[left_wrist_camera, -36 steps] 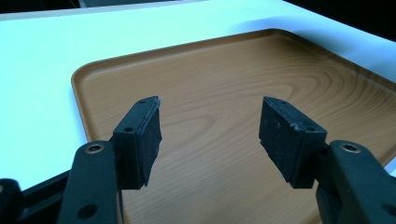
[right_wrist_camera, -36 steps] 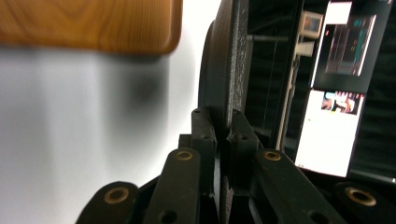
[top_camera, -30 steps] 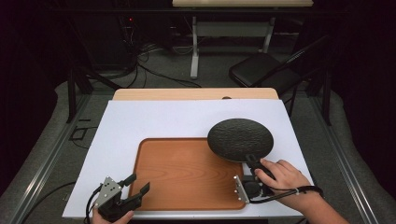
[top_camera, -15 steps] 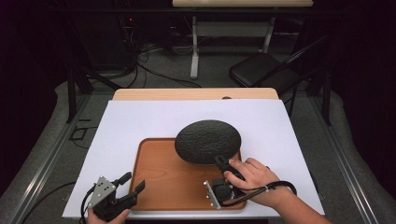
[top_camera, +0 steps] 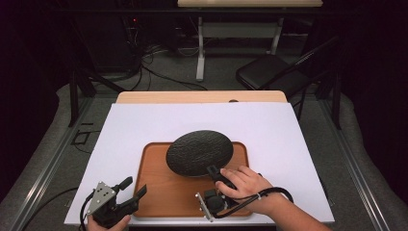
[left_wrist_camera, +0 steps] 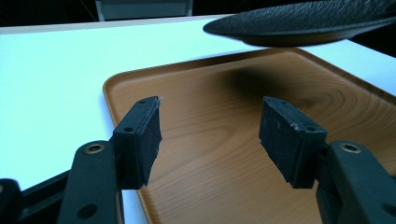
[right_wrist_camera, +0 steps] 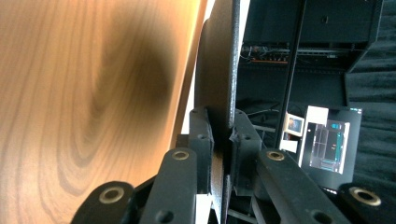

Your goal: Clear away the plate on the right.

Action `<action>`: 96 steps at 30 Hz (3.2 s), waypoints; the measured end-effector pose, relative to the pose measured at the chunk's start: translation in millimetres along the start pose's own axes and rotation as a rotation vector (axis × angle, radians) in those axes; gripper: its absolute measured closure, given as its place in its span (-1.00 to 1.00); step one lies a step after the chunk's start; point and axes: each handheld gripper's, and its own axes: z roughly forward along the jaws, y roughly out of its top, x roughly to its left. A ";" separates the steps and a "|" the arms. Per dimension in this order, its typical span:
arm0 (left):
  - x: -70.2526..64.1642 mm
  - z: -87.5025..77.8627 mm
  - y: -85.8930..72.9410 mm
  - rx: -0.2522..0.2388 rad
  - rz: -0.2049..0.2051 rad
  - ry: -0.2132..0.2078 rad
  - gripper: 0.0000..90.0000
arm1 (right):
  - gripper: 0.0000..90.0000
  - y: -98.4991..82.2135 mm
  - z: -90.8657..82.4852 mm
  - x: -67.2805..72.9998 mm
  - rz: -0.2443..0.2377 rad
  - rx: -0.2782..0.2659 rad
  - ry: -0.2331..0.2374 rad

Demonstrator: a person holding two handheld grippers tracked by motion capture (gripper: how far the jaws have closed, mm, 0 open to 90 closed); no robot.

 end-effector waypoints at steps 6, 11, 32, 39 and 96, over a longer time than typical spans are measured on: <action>-0.9 0.7 -0.3 0.005 0.006 -0.006 -0.14 | 0.81 6.4 6.3 11.7 -0.005 -0.019 0.019; -1.4 1.4 -0.6 0.006 0.007 -0.009 -0.14 | 0.80 9.8 12.7 22.1 -0.007 -0.034 0.036; -1.7 1.5 -1.0 0.009 0.009 -0.007 -0.14 | 0.86 14.6 23.8 44.5 -0.006 -0.043 0.094; -2.3 1.2 -1.2 0.010 0.008 -0.007 -0.14 | 0.91 14.6 24.6 47.8 0.003 -0.039 0.133; -4.4 2.9 -2.0 0.020 0.007 -0.017 -0.15 | 0.13 6.8 21.7 58.5 0.051 -0.093 0.251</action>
